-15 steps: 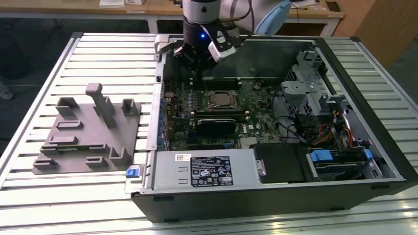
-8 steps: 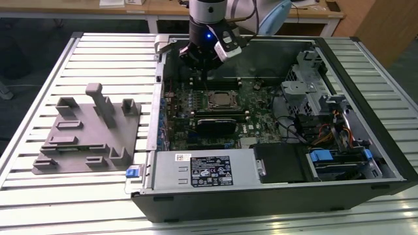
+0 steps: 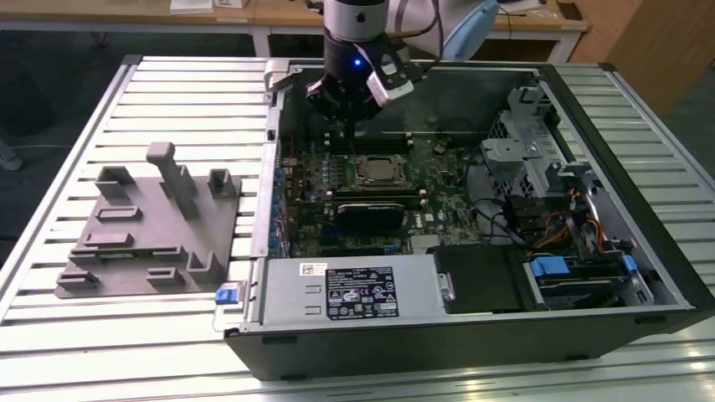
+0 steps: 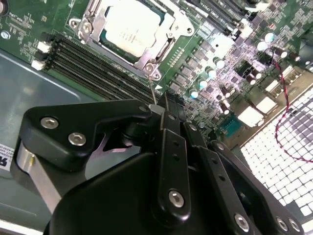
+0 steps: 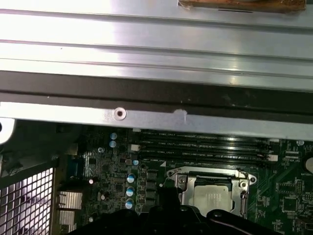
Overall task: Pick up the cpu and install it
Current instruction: 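Install the first cpu locking lever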
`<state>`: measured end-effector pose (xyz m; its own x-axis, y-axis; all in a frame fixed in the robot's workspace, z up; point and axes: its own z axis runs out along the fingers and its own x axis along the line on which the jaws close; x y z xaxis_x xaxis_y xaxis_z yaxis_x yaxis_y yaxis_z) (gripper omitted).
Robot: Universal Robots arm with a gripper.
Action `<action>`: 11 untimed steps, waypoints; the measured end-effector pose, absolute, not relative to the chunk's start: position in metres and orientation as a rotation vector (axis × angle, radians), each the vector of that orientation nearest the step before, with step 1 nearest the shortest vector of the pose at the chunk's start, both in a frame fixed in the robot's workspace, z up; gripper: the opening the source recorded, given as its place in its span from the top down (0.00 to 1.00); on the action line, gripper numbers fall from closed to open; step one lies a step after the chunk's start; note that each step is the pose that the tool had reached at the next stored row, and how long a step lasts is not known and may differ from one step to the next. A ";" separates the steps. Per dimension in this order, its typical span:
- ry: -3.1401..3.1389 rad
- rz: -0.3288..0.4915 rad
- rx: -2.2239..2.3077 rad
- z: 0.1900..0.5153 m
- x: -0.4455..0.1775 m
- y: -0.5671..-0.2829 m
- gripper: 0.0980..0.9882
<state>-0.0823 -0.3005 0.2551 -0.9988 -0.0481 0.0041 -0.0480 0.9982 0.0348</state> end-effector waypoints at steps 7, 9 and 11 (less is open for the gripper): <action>-3.136 -0.054 0.076 0.255 -0.089 -0.306 0.99; -3.136 -0.055 0.075 0.255 -0.091 -0.306 0.99; -3.136 -0.054 0.075 0.255 -0.094 -0.306 0.99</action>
